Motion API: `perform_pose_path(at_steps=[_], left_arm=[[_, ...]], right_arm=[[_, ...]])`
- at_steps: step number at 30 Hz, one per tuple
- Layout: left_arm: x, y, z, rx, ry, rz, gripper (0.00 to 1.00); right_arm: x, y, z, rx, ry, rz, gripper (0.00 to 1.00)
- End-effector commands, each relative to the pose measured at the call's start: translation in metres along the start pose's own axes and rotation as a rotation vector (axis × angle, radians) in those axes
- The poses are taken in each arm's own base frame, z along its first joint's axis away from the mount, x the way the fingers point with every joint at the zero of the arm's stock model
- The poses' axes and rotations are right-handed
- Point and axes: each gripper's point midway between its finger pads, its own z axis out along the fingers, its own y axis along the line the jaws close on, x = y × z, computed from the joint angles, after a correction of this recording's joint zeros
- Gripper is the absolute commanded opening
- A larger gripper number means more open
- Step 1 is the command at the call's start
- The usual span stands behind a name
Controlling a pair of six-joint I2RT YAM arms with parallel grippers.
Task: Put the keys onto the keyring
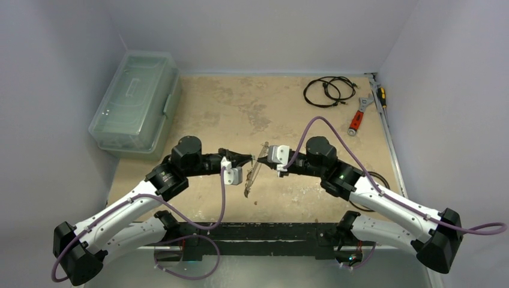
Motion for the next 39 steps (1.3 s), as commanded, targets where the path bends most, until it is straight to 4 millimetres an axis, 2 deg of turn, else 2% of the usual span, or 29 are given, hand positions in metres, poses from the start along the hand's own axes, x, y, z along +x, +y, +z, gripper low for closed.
perform_pose_path(at_steps=[1,20,39], left_arm=[[-0.01,-0.002,-0.001,0.016,-0.034,0.043,0.0],[-0.011,-0.006,0.002,0.036,-0.043,0.034,0.0],[-0.014,-0.011,0.002,0.051,-0.047,0.039,0.0]], right_arm=[[-0.018,-0.015,-0.003,0.071,-0.047,-0.081,0.0],[-0.01,-0.006,0.006,0.028,-0.022,-0.052,0.0],[-0.01,-0.012,0.003,0.059,-0.012,-0.046,0.0]])
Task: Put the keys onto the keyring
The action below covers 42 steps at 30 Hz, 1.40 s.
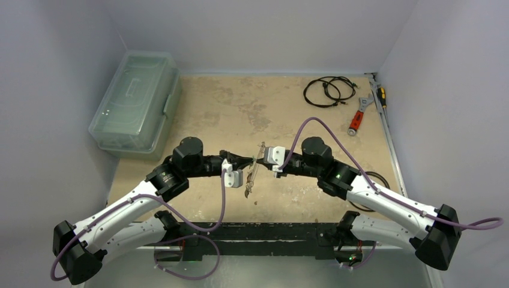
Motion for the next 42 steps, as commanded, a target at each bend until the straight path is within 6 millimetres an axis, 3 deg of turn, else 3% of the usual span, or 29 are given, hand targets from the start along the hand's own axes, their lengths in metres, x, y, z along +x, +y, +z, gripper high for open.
perform_pose_path(at_steps=[1,42], left_arm=[[-0.011,-0.002,0.0,0.018,-0.038,0.032,0.0],[-0.003,-0.008,0.005,0.044,-0.015,0.022,0.0]], right_arm=[[-0.023,-0.015,-0.004,0.063,-0.057,-0.031,0.0],[-0.035,-0.023,-0.016,0.106,-0.077,-0.033,0.0]])
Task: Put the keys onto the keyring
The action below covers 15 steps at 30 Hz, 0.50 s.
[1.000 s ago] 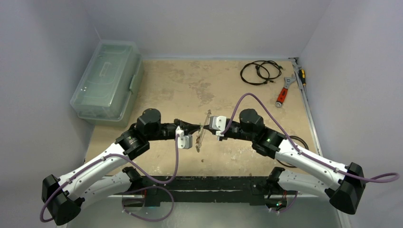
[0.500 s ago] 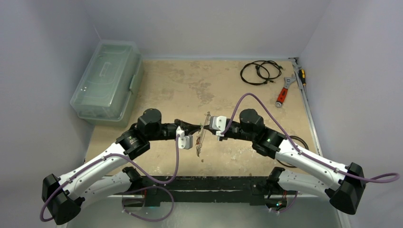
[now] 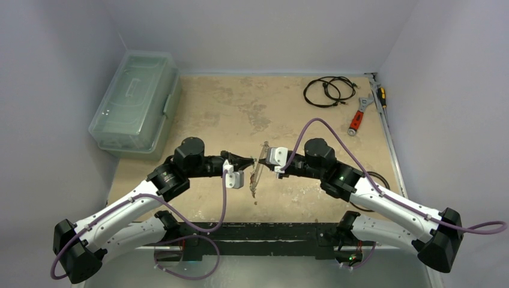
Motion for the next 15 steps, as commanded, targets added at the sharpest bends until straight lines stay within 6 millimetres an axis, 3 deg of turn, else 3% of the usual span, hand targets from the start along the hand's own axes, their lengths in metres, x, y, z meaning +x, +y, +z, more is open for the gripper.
perform_pose_path(at_steps=[1,15], left_arm=[[-0.0037,-0.0055,0.0021,0.031,-0.015,0.015,0.0],[-0.0058,-0.0115,0.0049,0.066,-0.034,0.003,0.0]], right_arm=[[-0.033,-0.0208,-0.0065,0.079,-0.088,-0.032,0.0],[-0.0352,-0.0204,-0.0042,0.07,-0.096,-0.031,0.0]])
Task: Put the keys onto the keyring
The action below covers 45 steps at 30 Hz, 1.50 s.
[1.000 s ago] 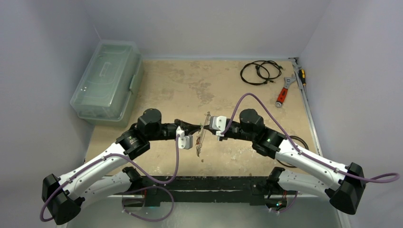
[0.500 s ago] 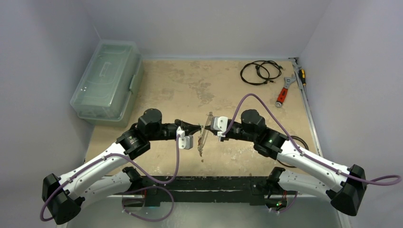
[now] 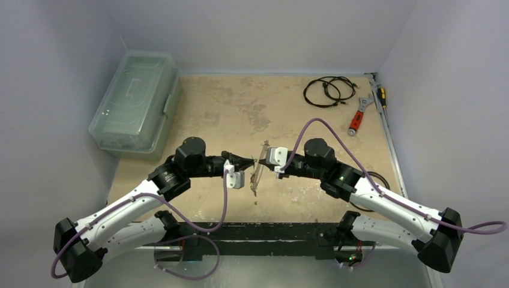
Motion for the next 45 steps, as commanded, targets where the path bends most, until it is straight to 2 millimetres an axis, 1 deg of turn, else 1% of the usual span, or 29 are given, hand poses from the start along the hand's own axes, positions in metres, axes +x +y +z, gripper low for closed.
perform_pose_path(at_steps=[1,6,19,36,45], left_arm=[[-0.0072,-0.0091,0.0029,0.056,-0.035,0.007,0.0],[-0.0077,-0.0108,0.0035,0.066,-0.039,0.004,0.0],[-0.0052,-0.014,0.0051,0.086,-0.033,-0.011,0.0],[-0.0039,-0.0127,0.0055,0.078,-0.026,-0.011,0.0],[-0.0037,-0.0117,0.0052,0.071,-0.023,-0.007,0.0]], right_arm=[[-0.0365,-0.0213,-0.0041,0.073,-0.1,-0.036,0.0],[-0.0361,-0.0221,-0.0046,0.079,-0.099,-0.036,0.0],[-0.0433,-0.0266,-0.0101,0.106,-0.12,-0.044,0.0],[-0.0399,-0.0262,-0.0094,0.106,-0.108,-0.035,0.0],[-0.0412,-0.0262,-0.0088,0.103,-0.112,-0.035,0.0]])
